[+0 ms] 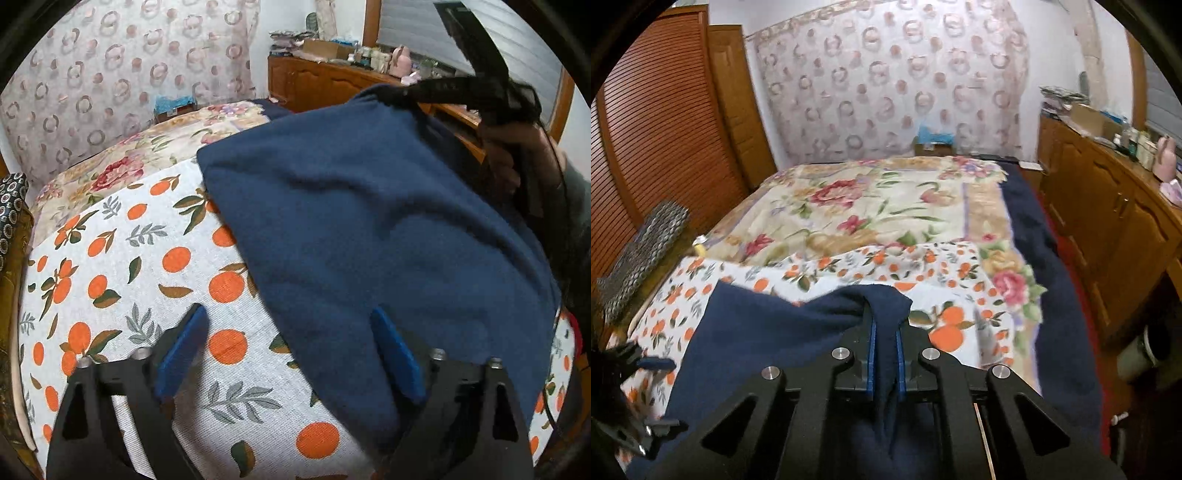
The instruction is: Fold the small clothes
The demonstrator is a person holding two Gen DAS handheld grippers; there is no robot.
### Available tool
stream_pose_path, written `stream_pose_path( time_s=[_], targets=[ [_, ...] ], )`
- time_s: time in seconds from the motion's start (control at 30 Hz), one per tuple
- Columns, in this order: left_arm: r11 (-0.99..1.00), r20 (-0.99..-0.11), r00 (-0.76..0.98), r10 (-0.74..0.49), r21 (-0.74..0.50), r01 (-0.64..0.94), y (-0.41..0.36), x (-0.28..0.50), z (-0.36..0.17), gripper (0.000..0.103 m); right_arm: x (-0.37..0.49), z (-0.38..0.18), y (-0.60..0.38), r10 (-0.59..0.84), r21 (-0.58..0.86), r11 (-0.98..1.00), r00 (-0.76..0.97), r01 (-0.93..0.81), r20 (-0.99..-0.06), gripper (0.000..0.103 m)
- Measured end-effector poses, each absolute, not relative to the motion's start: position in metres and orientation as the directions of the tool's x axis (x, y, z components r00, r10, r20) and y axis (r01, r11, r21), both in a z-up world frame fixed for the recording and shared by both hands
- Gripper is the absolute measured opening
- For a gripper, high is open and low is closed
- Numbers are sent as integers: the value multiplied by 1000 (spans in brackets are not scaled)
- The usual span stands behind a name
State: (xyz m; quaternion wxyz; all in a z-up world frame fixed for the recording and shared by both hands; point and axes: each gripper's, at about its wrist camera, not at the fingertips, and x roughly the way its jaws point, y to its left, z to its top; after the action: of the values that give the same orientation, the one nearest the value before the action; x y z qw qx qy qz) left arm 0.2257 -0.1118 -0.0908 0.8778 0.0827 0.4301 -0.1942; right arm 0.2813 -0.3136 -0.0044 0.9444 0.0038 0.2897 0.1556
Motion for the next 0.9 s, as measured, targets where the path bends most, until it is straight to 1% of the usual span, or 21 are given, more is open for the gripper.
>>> stream_pose_path(
  time_s=[0.13, 0.17, 0.2, 0.27, 0.33, 0.4, 0.6, 0.73, 0.8, 0.9],
  targets=[
    [911, -787, 555, -269, -21, 412, -112, 226, -91, 93, 295, -14, -308, 245, 71, 964, 757, -255, -606, 10],
    [911, -787, 555, -270, -22, 412, -112, 226, -91, 93, 297, -17, -307, 235, 63, 966, 748, -252, -620, 17],
    [911, -787, 555, -270, -22, 412, -112, 225, -90, 93, 298, -20, -305, 219, 51, 969, 743, -243, -632, 26],
    [911, -787, 556, -269, -20, 412, -112, 226, -91, 93, 299, -19, -303, 173, 17, 977, 747, -212, -642, 33],
    [911, -787, 556, -269, -21, 412, -112, 226, -90, 93, 294, -16, -304, 165, 11, 979, 753, -205, -637, 37],
    [911, -787, 556, -268, -19, 411, -112, 225, -90, 93, 291, -7, -303, 154, 2, 980, 761, -197, -630, 43],
    [911, -787, 555, -270, -21, 412, -111, 226, -90, 93, 249, -1, -302, 153, -20, 979, 789, -204, -595, 44],
    [911, -787, 556, -270, -21, 412, -111, 226, -91, 93, 211, -10, -302, 152, -37, 977, 804, -212, -575, 44],
    [910, -786, 556, -270, -20, 413, -111, 225, -91, 93, 187, -14, -300, 152, -62, 973, 822, -221, -549, 44],
    [908, -788, 553, -271, -19, 418, -110, 225, -90, 93, 155, -25, -299, 154, -100, 965, 830, -243, -536, 44]
  ],
)
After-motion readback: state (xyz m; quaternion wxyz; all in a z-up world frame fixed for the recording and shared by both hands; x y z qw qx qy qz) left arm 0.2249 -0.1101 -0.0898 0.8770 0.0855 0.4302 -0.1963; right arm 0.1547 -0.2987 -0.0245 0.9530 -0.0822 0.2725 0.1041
